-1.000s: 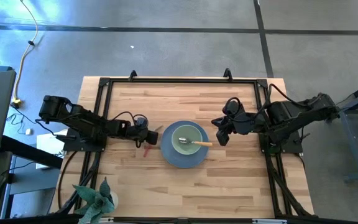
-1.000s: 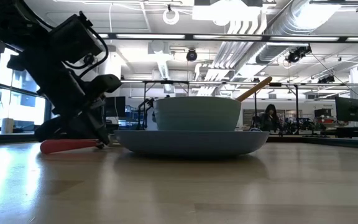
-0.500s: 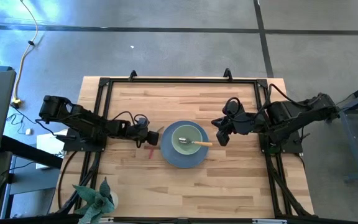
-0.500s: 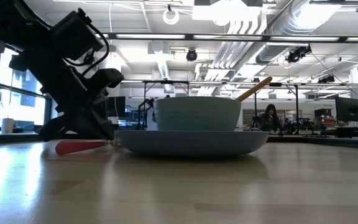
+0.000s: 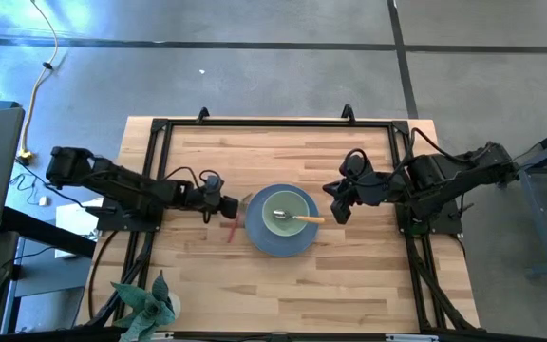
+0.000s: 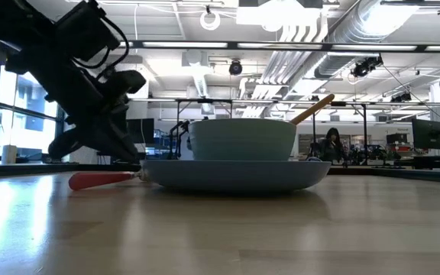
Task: Set table place
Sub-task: Move the red fork to the left of the blue plate
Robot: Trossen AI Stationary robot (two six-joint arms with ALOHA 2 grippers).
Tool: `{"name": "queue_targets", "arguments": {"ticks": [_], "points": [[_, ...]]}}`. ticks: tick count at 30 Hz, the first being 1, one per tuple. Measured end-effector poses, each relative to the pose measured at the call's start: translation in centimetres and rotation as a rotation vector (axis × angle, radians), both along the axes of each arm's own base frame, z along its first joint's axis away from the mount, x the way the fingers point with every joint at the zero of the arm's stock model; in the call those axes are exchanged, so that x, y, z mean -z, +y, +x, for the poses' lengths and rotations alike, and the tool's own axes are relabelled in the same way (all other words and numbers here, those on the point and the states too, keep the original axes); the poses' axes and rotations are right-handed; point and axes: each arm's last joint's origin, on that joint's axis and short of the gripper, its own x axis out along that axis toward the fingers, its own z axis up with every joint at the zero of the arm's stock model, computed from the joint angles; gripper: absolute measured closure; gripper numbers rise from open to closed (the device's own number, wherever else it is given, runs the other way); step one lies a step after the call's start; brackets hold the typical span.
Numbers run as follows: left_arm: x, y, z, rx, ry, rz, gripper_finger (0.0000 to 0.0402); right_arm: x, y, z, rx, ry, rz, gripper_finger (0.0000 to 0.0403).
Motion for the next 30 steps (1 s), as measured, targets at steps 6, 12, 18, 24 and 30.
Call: {"name": "queue_targets", "arguments": {"ticks": [6,12,18,24,30], "points": [[-0.8,0.0,-0.4,0.013,0.028,0.034,0.0352,0.0,0.0,0.0,-0.010,0.003,-0.013,0.0403],[-4.0,0.3,1.8,0.118,0.095,0.162,0.0394,-0.1,0.0,0.1,0.006,-0.008,-0.023,0.0403],[-5.8,1.2,2.6,0.156,0.309,0.214,0.0400,-0.2,0.0,0.1,0.006,-0.024,-0.019,0.0403],[-5.1,2.1,3.4,0.191,0.336,0.147,0.0401,-0.2,0.0,0.1,0.007,-0.024,-0.019,0.0403],[-3.7,2.3,4.3,0.226,0.334,0.085,0.0401,-0.2,0.0,0.1,0.007,-0.024,-0.020,0.0403]]}}
